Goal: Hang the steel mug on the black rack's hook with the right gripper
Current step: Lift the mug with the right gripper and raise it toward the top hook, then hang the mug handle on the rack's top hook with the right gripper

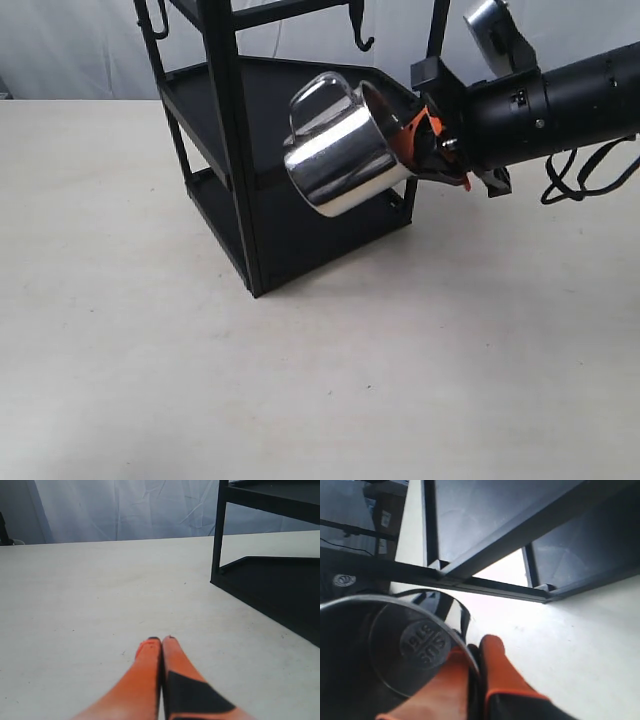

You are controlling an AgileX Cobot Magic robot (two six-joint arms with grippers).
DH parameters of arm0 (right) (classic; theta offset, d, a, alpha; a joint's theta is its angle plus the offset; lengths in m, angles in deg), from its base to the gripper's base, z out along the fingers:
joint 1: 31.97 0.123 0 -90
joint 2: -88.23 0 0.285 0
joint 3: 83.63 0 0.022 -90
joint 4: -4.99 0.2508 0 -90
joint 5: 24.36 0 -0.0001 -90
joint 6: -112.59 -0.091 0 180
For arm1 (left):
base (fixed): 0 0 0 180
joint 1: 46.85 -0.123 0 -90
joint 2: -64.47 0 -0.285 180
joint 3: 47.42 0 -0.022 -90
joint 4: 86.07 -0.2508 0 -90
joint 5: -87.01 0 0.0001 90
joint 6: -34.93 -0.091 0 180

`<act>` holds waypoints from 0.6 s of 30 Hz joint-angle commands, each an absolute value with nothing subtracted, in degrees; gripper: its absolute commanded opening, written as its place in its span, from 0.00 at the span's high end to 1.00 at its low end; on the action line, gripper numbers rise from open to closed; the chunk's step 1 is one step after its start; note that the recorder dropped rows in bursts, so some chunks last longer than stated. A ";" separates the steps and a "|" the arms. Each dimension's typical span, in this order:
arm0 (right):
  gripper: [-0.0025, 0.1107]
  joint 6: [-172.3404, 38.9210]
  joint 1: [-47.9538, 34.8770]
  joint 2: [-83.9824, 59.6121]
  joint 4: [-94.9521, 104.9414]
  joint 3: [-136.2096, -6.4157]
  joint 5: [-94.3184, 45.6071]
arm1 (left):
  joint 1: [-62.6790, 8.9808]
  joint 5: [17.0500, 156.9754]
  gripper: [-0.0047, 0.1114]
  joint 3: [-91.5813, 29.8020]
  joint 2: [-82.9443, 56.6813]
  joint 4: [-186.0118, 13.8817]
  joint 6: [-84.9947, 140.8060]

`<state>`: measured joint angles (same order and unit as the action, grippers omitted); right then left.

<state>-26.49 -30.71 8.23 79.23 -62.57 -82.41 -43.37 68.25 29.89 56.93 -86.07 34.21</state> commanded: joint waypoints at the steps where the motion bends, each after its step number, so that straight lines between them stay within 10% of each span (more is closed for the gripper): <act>1: 0.99 -23.33 -34.18 9.47 84.41 -62.79 -87.43 | -43.25 68.98 0.96 29.80 56.68 -86.07 34.42; 18: 0.99 -22.83 -38.34 11.07 89.13 -62.79 -87.47 | -43.25 68.98 0.96 29.80 56.68 -86.07 34.42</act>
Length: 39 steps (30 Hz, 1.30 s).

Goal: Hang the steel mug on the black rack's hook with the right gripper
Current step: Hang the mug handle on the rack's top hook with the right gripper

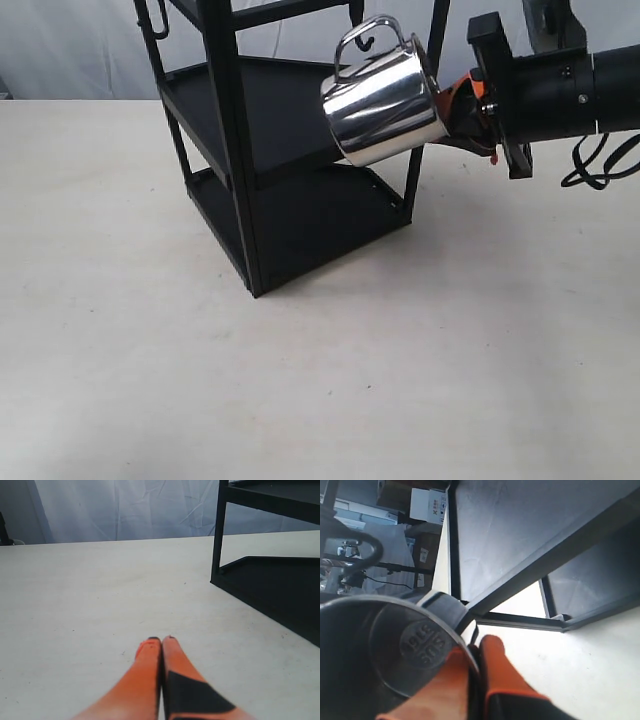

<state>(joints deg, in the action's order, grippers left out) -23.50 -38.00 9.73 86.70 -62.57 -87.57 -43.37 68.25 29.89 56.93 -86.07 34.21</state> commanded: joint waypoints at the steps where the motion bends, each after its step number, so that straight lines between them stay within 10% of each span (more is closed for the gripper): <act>1: 0.99 -22.83 -38.34 11.77 89.47 -62.79 -87.47 | -43.25 68.98 0.96 29.80 56.68 -86.07 34.42; 25: 0.98 -15.51 -38.34 20.89 98.86 -62.79 -89.70 | -43.25 68.98 0.96 29.80 56.68 -86.07 34.42; 31: 0.65 -15.51 -38.34 20.89 99.51 -62.79 -90.19 | -43.25 68.98 0.96 29.80 56.68 -86.07 34.42; 39: 0.68 -15.51 -39.22 20.89 99.92 -62.79 -91.86 | -43.25 68.98 0.96 29.80 56.68 -86.07 34.42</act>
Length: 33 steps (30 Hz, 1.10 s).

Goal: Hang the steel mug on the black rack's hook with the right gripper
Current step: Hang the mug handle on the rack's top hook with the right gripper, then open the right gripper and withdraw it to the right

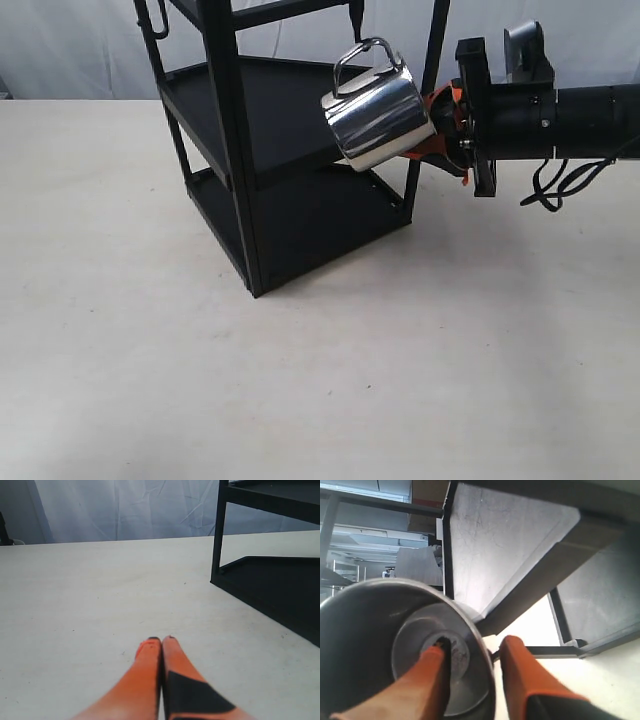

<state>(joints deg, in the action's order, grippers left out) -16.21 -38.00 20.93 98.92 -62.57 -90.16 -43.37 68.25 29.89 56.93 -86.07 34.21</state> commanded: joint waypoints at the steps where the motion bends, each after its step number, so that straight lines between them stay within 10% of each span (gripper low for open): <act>1: 0.67 -15.38 -39.84 20.89 100.08 -62.79 -92.23 | -43.25 68.98 0.96 29.80 56.68 -86.07 34.42; 10: 0.64 -13.52 -46.16 17.92 97.63 -62.79 -94.32 | -43.25 68.98 0.96 29.80 56.68 -86.07 34.42; 15: 0.98 -12.98 -50.98 12.54 95.10 -62.79 -94.32 | -43.25 68.98 0.96 29.80 56.68 -86.07 34.42; 33: 0.99 -10.56 -55.04 -24.46 70.87 -52.66 -73.29 | -43.25 68.98 0.96 29.80 56.68 -86.07 34.42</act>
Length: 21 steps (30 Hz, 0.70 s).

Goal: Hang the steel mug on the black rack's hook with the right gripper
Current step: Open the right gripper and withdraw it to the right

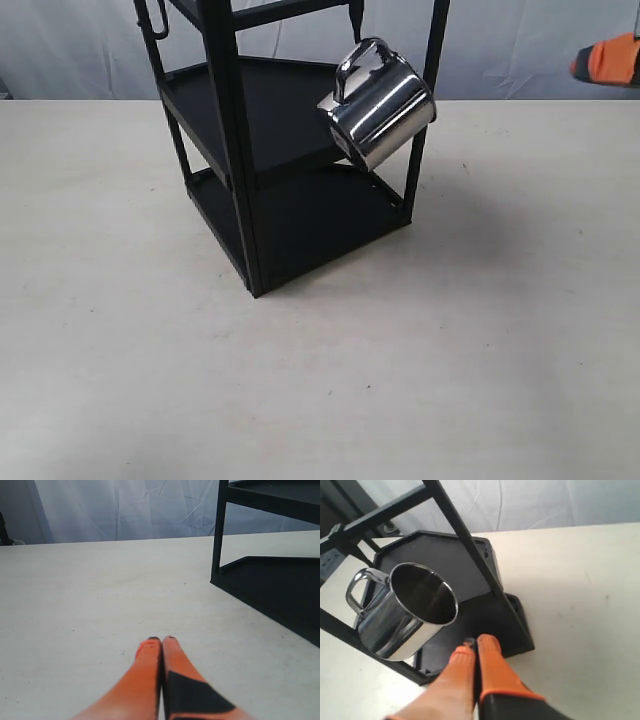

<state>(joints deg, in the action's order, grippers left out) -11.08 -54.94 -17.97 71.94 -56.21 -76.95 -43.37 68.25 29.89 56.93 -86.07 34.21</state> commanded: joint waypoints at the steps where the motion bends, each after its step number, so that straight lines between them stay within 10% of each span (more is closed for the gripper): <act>1: 0.99 -10.56 -54.46 -26.31 70.87 -51.48 -73.29 | -43.25 68.98 0.96 29.80 56.68 -86.07 34.42; 21: 0.99 -14.60 -43.00 -50.43 81.87 -41.31 -60.61 | -43.25 68.98 0.96 29.80 56.68 -86.07 34.42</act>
